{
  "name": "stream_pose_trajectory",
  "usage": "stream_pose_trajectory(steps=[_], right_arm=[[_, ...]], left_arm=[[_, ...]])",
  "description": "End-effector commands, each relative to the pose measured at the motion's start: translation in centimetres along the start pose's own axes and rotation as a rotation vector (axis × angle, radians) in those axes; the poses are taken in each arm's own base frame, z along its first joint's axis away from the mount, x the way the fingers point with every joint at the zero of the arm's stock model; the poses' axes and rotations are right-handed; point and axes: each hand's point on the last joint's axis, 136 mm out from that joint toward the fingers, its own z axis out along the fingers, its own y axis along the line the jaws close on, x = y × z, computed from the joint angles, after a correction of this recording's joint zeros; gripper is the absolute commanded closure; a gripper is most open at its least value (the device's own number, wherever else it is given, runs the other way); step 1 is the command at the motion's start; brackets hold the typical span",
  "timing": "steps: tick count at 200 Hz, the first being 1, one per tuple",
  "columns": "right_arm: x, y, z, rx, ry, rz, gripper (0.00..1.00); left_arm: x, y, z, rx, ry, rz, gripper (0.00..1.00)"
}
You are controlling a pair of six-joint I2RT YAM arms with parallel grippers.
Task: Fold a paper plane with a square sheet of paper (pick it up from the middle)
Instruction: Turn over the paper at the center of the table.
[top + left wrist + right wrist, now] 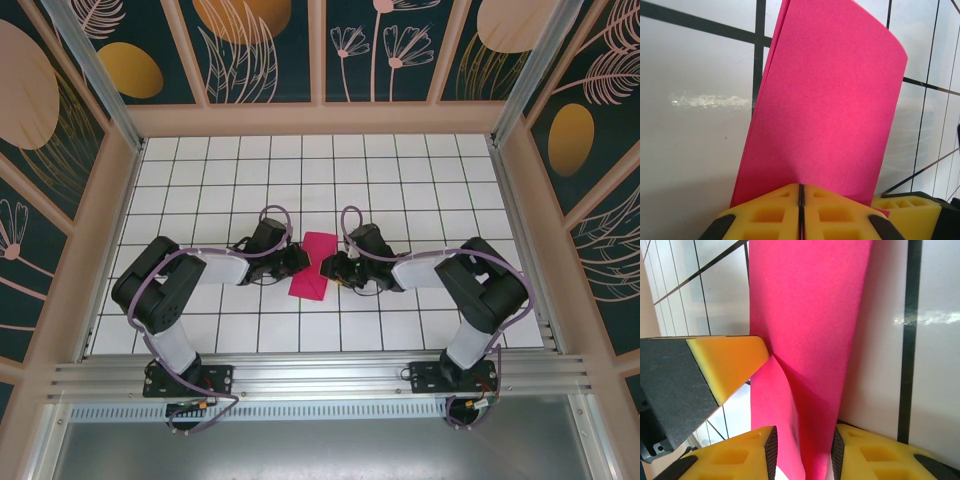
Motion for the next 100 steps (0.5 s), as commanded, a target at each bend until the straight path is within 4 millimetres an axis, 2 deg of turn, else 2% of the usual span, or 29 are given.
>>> stream_pose_trajectory(steps=[1, 100], right_arm=[[-0.09, 0.38, 0.17, -0.044, -0.006, -0.026, 0.65], [-0.28, 0.62, 1.04, -0.087, -0.004, -0.022, 0.76]], left_arm=[[-0.65, -0.75, -0.63, 0.005, -0.027, 0.011, 0.9], [-0.17, -0.08, -0.2, -0.006, -0.008, -0.005, 0.9]])
